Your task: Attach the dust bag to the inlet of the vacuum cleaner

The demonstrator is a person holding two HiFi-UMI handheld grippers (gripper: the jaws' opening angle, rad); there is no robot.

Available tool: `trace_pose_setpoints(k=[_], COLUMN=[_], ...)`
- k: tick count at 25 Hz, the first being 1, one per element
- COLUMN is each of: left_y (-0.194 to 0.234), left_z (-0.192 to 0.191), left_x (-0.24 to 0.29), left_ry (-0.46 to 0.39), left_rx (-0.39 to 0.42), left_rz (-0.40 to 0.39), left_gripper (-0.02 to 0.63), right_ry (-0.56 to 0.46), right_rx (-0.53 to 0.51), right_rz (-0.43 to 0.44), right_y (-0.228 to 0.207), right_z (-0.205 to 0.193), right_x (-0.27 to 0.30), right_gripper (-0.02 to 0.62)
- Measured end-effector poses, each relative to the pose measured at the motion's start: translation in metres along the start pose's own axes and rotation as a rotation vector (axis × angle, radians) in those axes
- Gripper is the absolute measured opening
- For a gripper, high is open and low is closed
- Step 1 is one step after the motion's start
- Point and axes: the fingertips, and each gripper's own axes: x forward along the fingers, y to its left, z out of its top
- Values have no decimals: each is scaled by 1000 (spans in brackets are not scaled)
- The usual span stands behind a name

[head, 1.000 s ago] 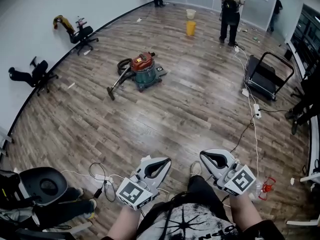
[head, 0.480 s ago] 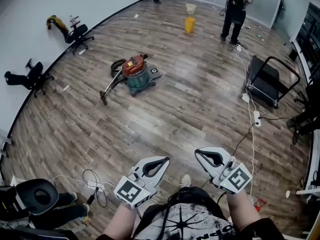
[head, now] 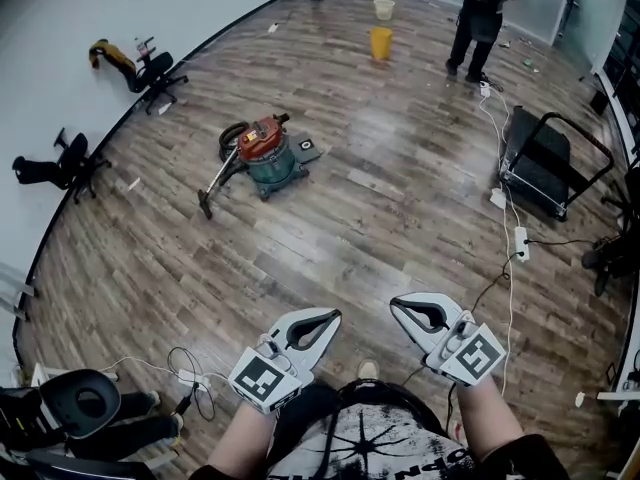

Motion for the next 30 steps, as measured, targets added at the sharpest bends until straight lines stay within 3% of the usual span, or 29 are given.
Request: trace_pose_setpoints(k=[3,7,14,18,20,23,27,30], left_y=[9,29,111,164,187,220,249,271], left_z=[3,17,17,38,43,41,48,39], left_x=[15,37,54,56,55,52,53,47], left_ry=[-5,-68,-48,-108,-114,-51,-118,-84], left_rx=[16,96,61,96,103,67,80,47], left_rz=[-11,-43,-109,-166,-193,-200,-238,-230], left_gripper=[2,2,0,2,2,1,2,1], right_ry=[5,0,20,23,10,5,-16,-4], right_rx=[9,12,-20,-27,-5,19,89,92], right_rz=[-12,-43,-88,-107,-124,-158,-213,-229], right_y=[-14,-37,-84,-106,-116,-132,-154,-159], right_z=[-6,-10,-5,0,5,11,12,7], right_x=[-1,11,83,138,161,187,206,222], right_gripper=[5,5,5,5,5,5,5,5])
